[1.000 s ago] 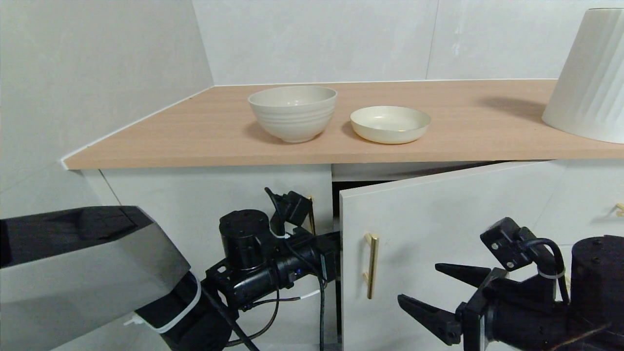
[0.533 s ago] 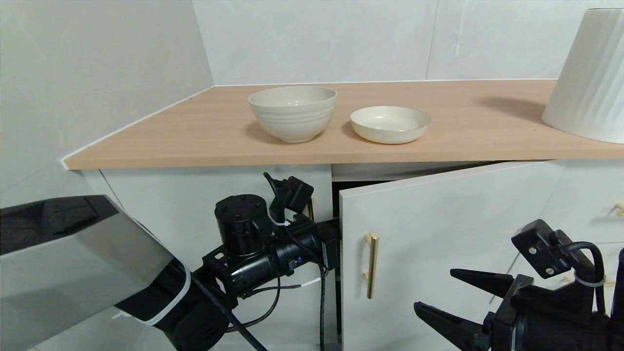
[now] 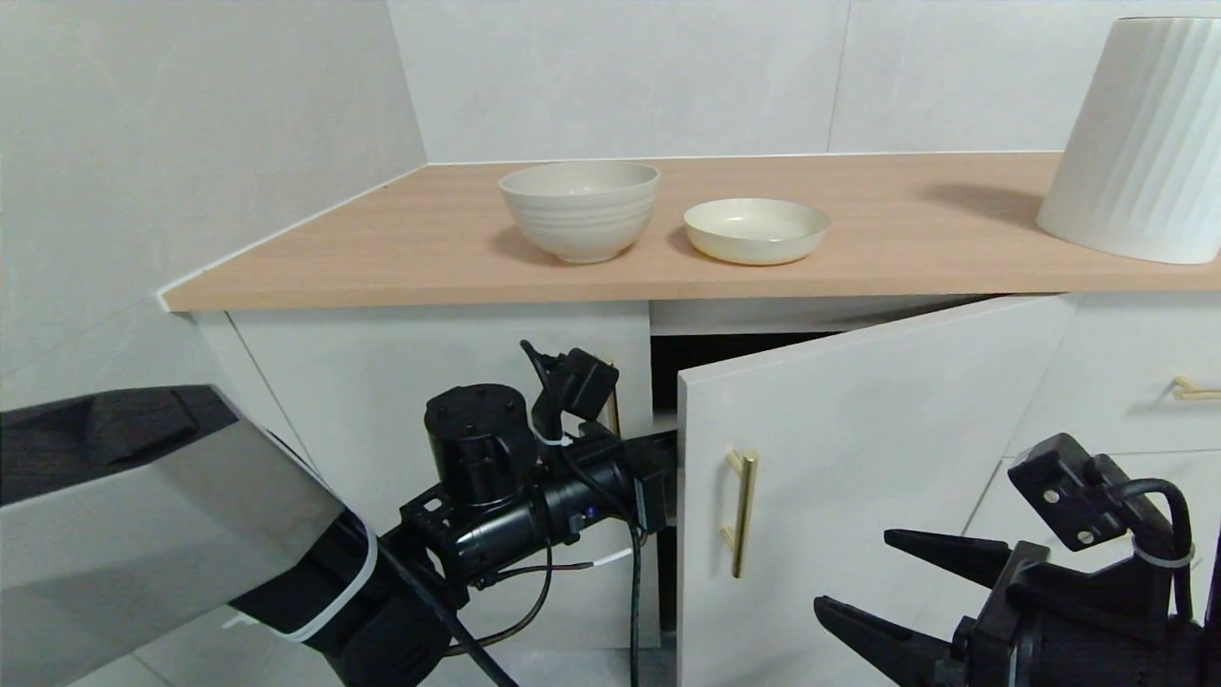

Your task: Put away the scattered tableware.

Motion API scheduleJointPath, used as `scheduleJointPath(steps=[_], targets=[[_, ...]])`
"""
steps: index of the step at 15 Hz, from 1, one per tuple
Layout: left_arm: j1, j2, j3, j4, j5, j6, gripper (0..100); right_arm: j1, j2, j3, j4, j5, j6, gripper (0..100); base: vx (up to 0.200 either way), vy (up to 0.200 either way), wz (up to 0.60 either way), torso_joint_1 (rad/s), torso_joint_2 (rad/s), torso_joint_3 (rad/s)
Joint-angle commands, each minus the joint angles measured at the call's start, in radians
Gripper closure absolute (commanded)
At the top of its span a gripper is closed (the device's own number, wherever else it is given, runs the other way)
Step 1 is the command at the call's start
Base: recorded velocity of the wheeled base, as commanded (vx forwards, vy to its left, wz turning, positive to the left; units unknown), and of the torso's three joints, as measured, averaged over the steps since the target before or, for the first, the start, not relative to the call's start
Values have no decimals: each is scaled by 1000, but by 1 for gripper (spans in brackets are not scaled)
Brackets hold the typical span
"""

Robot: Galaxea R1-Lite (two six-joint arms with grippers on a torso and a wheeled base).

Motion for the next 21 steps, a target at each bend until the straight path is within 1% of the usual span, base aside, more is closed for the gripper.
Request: scheduleJointPath(steps=[1,6,12,16,20,21], targets=[[1,12,-1,-11,1,-1,100,0,0,0,-1,-1,0,0,-200,0,0,-2,2,2],[1,38,-12,-17,1,-1,100,2,0,1,-1,1,0,0,0,0,0,0,0,0],[-5,84,-78,-17,1,-5,100,3,0,5,-1,1,0,0,0,0,0,0,0,0],[-9,98,-92,-17,1,-5,100,3,0,5,-1,1,0,0,0,0,0,0,0,0],[-15,99,-90,-17,4,-5,100,3,0,5,-1,1,0,0,-200,0,0,7,6,2],[-14,99,-90,-17,1,-5,100,3,0,5,-1,1,0,0,0,0,0,0,0,0]])
